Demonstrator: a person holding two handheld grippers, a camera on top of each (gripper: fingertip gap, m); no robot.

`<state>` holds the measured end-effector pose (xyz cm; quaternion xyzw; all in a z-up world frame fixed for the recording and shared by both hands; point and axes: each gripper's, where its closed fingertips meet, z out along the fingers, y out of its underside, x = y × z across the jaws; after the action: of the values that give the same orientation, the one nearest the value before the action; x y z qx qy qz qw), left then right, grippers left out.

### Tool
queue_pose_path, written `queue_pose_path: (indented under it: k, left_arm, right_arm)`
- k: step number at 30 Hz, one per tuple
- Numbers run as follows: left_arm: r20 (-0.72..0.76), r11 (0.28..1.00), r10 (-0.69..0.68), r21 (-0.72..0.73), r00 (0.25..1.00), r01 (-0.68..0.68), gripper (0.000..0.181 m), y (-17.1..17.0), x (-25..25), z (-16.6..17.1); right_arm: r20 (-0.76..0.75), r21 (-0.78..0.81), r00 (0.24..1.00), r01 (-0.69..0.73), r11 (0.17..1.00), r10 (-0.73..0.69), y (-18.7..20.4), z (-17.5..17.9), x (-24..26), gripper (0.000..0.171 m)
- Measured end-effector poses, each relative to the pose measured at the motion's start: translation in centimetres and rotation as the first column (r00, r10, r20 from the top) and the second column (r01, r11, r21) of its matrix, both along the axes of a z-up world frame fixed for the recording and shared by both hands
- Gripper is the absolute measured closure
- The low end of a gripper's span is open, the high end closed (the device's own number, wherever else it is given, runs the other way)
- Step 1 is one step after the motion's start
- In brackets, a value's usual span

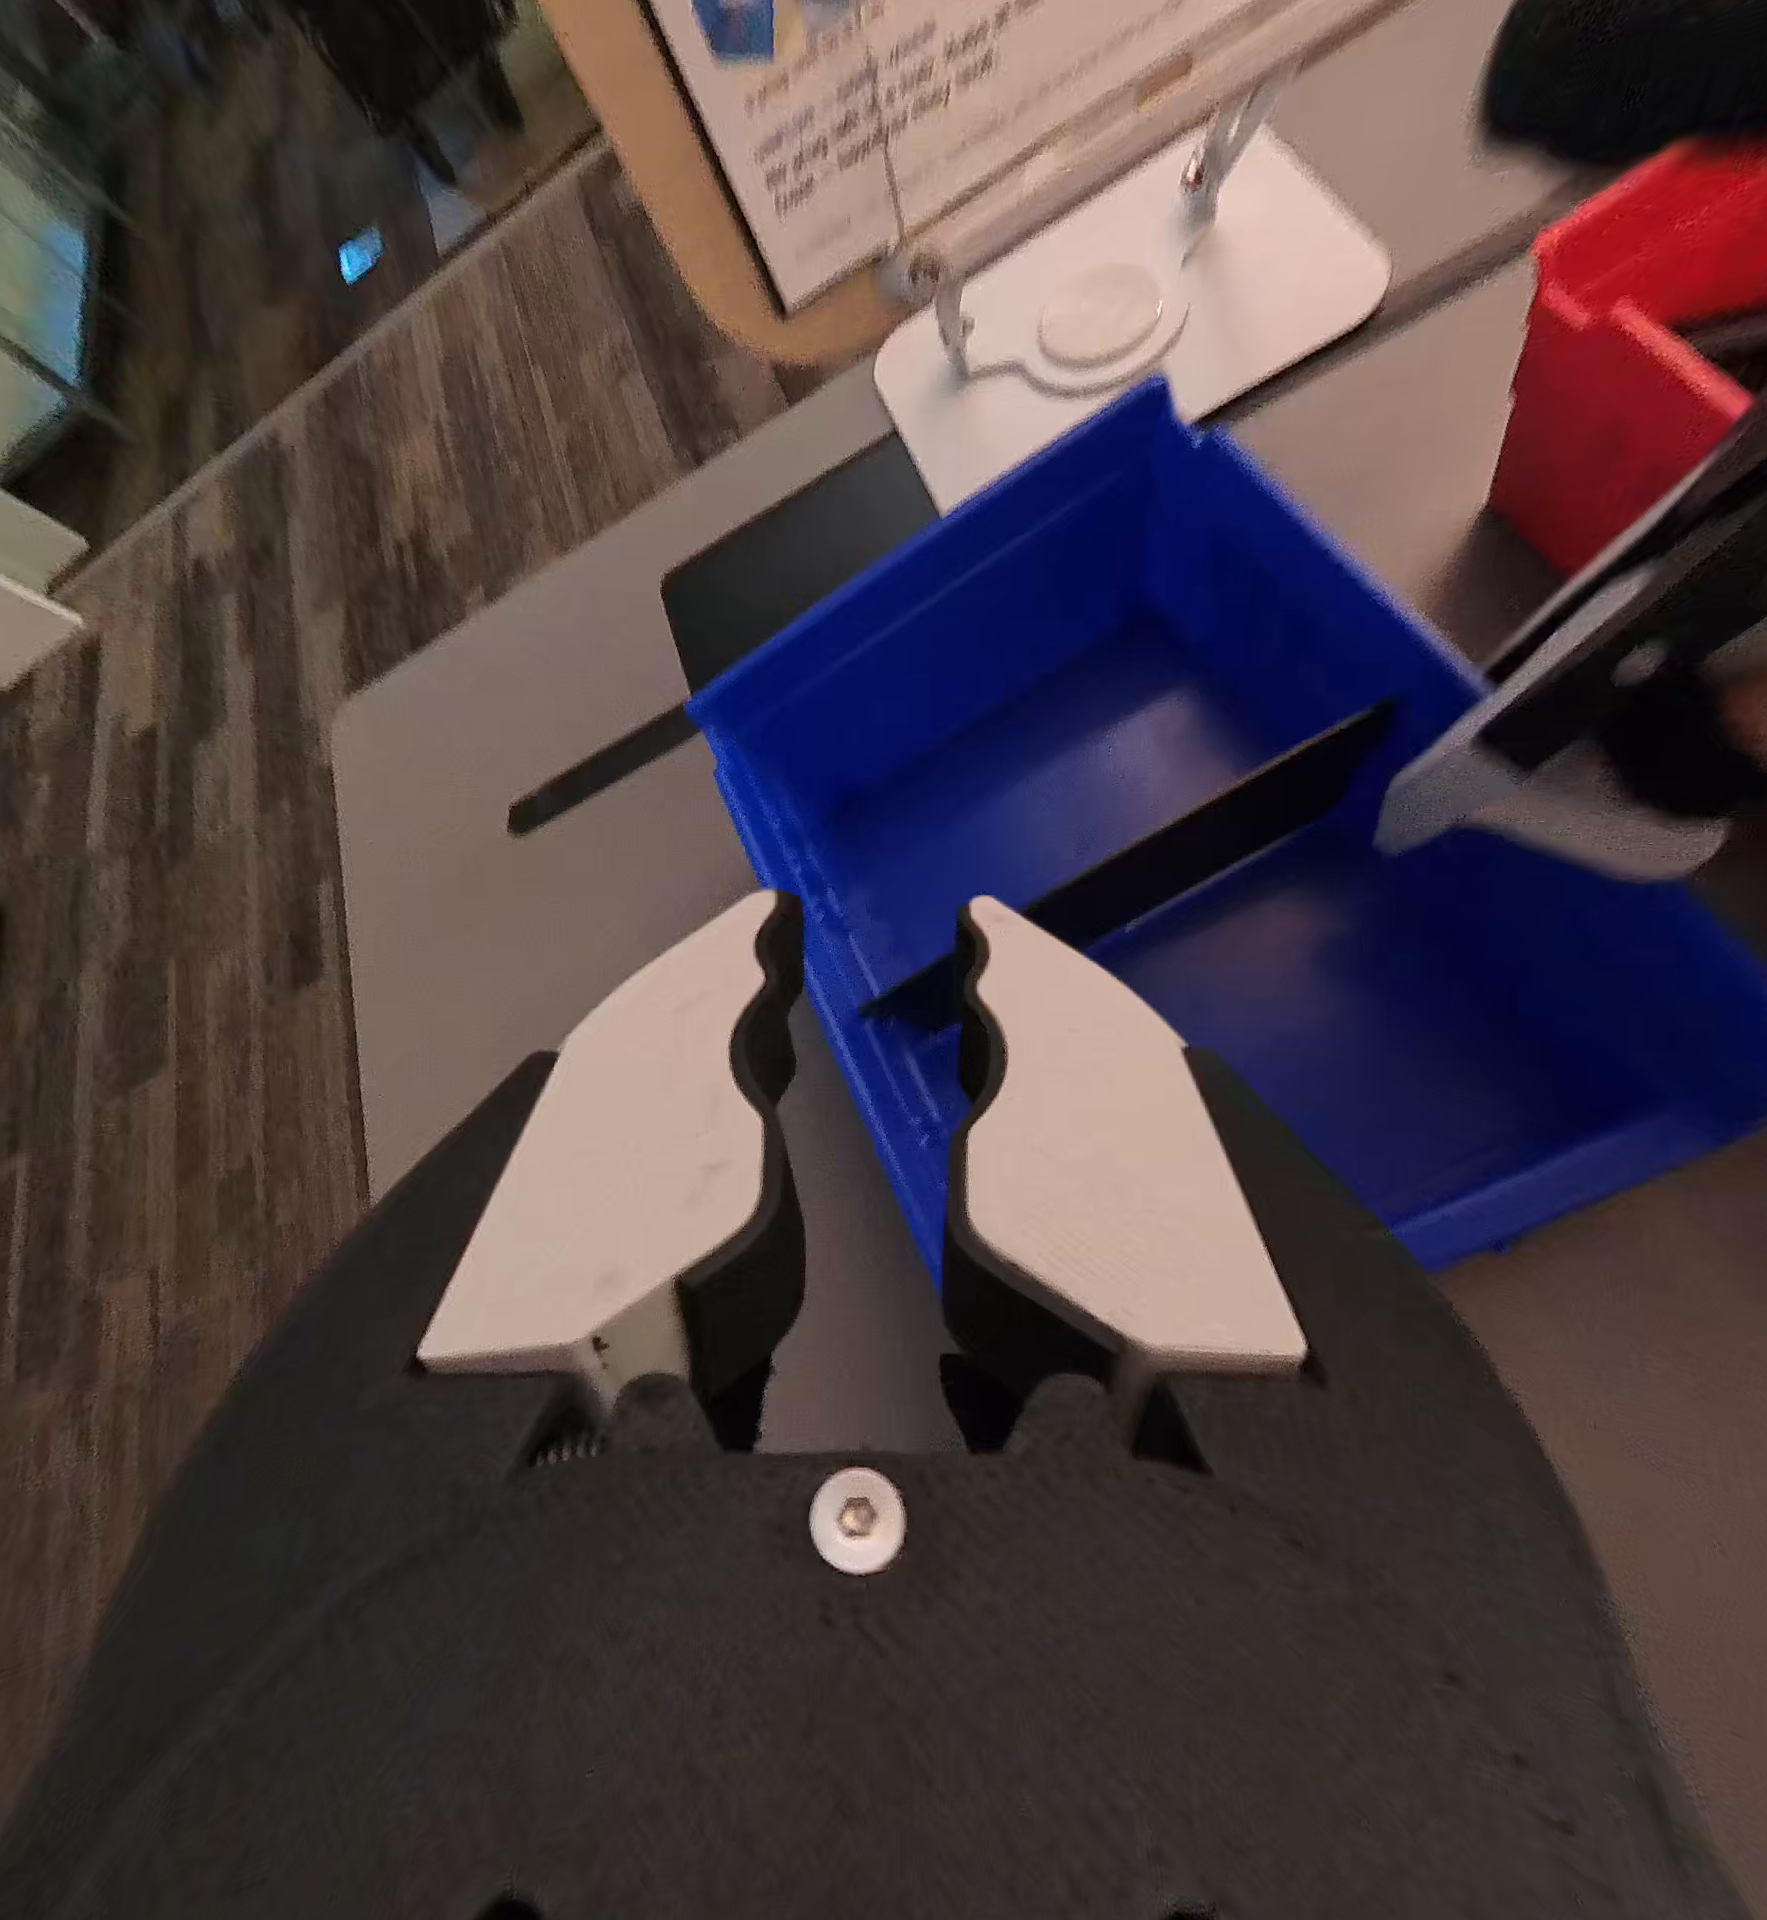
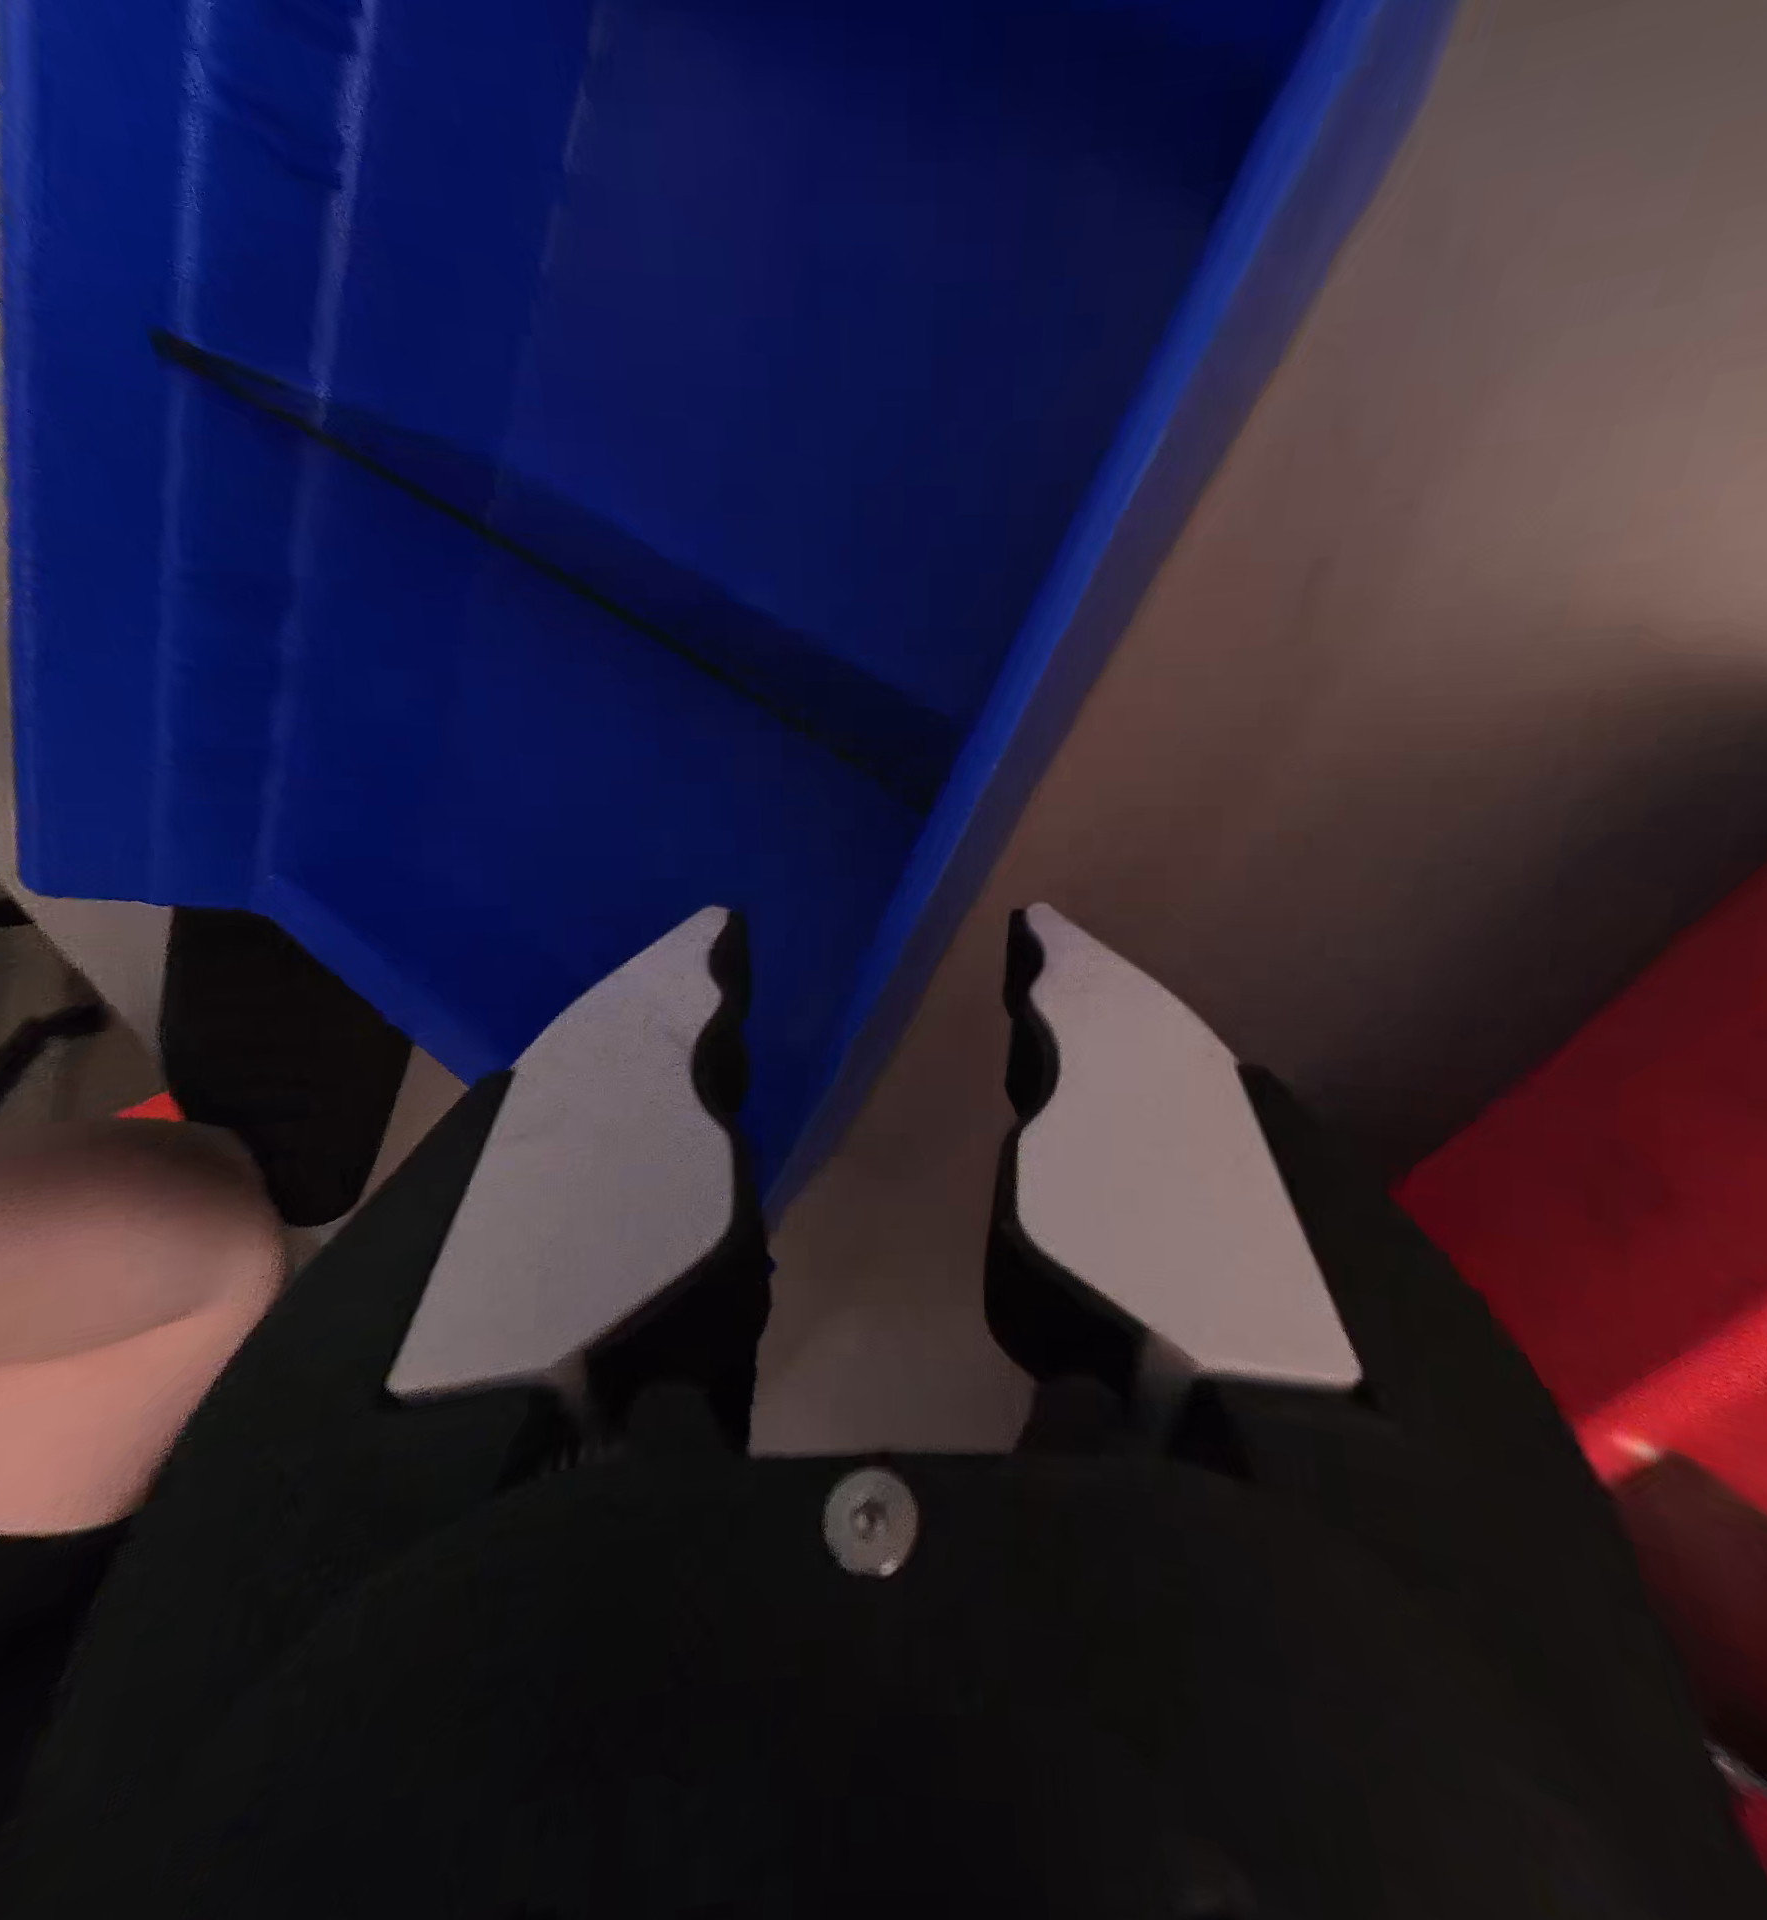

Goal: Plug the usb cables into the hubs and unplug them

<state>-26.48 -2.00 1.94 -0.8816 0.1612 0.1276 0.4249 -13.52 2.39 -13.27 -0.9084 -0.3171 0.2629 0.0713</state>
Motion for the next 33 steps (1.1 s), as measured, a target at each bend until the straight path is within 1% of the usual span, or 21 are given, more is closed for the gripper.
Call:
queue_pose_path:
  k: [1, 3, 6, 9, 11, 15, 17, 18, 19, 21, 23, 26, 28, 29, 32, 33]
  left_arm:
    - [-0.004, 0.999, -0.005, 0.04, 1.0, 0.005, 0.151, 0.4, 0.6, 0.5]
    - [-0.038, 0.992, 0.006, 0.124, 0.999, -0.001, 0.139, 1.2, 1.3, 1.5]
    - [-0.097, 0.977, 0.03, 0.215, 0.995, -0.009, 0.128, 1.7, 2.0, 2.5]
    - [-0.106, 0.979, 0.036, 0.204, 0.994, -0.013, 0.126, 1.7, 2.6, 2.1]
    - [-0.103, 0.984, 0.033, 0.175, 0.994, -0.014, 0.129, 1.7, 2.8, 1.5]
    - [-0.205, 0.979, 0.113, 0.189, 0.972, -0.074, 0.124, 1.6, 1.5, 1.8]
    - [-0.194, 0.982, 0.098, 0.177, 0.976, -0.063, 0.118, 1.0, 2.0, 1.9]
    - [-0.18, 0.984, 0.087, 0.171, 0.98, -0.056, 0.114, 0.4, 2.3, 2.2]
    - [-0.179, 0.979, 0.091, 0.196, 0.98, -0.055, 0.111, -0.2, 2.6, 3.1]
    - [-0.174, 0.956, 0.078, 0.294, 0.982, -0.024, 0.114, -1.5, 3.3, 5.3]
    - [-0.138, 0.934, 0.054, 0.358, 0.989, -0.001, 0.117, -2.7, 4.1, 6.9]
    - [-0.082, 0.91, 0.04, 0.414, 0.996, -0.003, 0.113, -3.7, 4.6, 8.2]
    - [-0.024, 0.883, -0.014, 0.469, 1.0, 0.024, 0.11, -3.9, 5.6, 9.1]
    - [0.014, 0.871, -0.048, 0.49, 0.999, 0.035, 0.114, -3.9, 6.1, 9.3]
    - [0.116, 0.869, -0.159, 0.487, 0.98, 0.084, 0.103, -3.5, 8.1, 9.1]
    - [0.148, 0.866, -0.195, 0.491, 0.97, 0.1, 0.102, -3.3, 8.7, 9.0]
  right_arm:
    - [-0.007, -0.054, 1.0, 0.002, 0.999, -0.003, -0.6, -0.7, -0.4, 0.126]
    - [0.006, -0.126, 1.0, 0.029, 0.992, -0.029, -1.0, -1.7, -0.8, 0.132]
    - [0.058, -0.121, 0.997, 0.048, 0.992, -0.041, -0.1, -2.3, -0.4, 0.147]
    - [0.173, -0.061, 0.985, 0.006, 0.998, 0.004, 0.9, -2.5, 0.8, 0.159]
    - [0.217, -0.05, 0.976, 0.006, 0.999, 0.005, 1.5, -2.4, 1.4, 0.161]
    - [0.237, -0.081, 0.971, -0.025, 0.996, 0.044, 1.8, -1.3, 2.5, 0.164]
    - [0.232, -0.099, 0.97, -0.046, 0.994, 0.068, 1.8, -0.5, 3.0, 0.164]
    - [0.22, -0.108, 0.973, -0.052, 0.993, 0.075, 1.7, 0.1, 3.1, 0.163]
    - [0.206, -0.112, 0.975, -0.056, 0.992, 0.078, 1.8, 0.9, 3.2, 0.164]
    - [0.162, -0.125, 0.983, -0.062, 0.99, 0.082, 2.0, 2.8, 3.3, 0.164]
    - [0.112, -0.123, 0.992, -0.051, 0.991, 0.065, 2.7, 5.4, 3.7, 0.165]
    - [0.052, -0.098, 0.998, -0.026, 0.995, 0.032, 4.3, 9.8, 5.6, 0.165]
    - [0.03, -0.076, 1.0, 0.012, 0.997, -0.009, 5.6, 12.4, 8.4, 0.163]
    - [0.038, -0.04, 0.999, 0.04, 0.998, -0.039, 6.6, 13.4, 10.5, 0.165]
    - [0.043, 0.007, 0.987, 0.158, 0.987, -0.158, 8.8, 15.7, 18.3, 0.165]
    - [0.041, 0.028, 0.978, 0.206, 0.978, -0.207, 9.5, 16.2, 21.2, 0.165]
